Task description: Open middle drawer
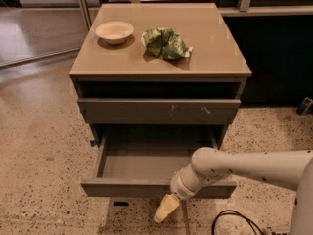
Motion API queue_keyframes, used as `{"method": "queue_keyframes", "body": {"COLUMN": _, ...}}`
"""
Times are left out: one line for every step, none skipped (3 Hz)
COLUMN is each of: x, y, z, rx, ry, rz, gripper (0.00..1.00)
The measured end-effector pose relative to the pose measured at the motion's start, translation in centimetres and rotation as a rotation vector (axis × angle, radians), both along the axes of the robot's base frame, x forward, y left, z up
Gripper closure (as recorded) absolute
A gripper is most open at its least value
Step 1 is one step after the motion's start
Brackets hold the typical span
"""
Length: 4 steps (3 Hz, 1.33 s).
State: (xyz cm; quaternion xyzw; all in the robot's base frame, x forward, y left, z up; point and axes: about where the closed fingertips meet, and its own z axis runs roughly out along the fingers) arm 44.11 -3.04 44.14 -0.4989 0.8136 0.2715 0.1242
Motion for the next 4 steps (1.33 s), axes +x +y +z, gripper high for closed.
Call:
{"method": "queue_keyframes", "body": {"x": -5.3, "y": -1.9, "z": 3.2, "rx": 0.014, "ry": 0.079, "rz": 0.027, "gripper": 0.00}}
{"method": "queue_keyframes", "body": {"x": -5.2, "y": -1.9, "z": 3.2, "rx": 0.014, "ry": 0.078, "rz": 0.027, "gripper": 0.00}}
{"method": "queue_keyframes", "body": {"x": -2.6, "y": -0.1, "z": 5.4, "rx": 0.015, "ry": -0.002, "rz": 0.067, "gripper": 0.00}}
{"method": "queue_keyframes", "body": {"x": 0.2, "y": 2.1, "z": 8.0, "rx": 0.036, "ry": -0.078, "rz": 0.106, "gripper": 0.00}}
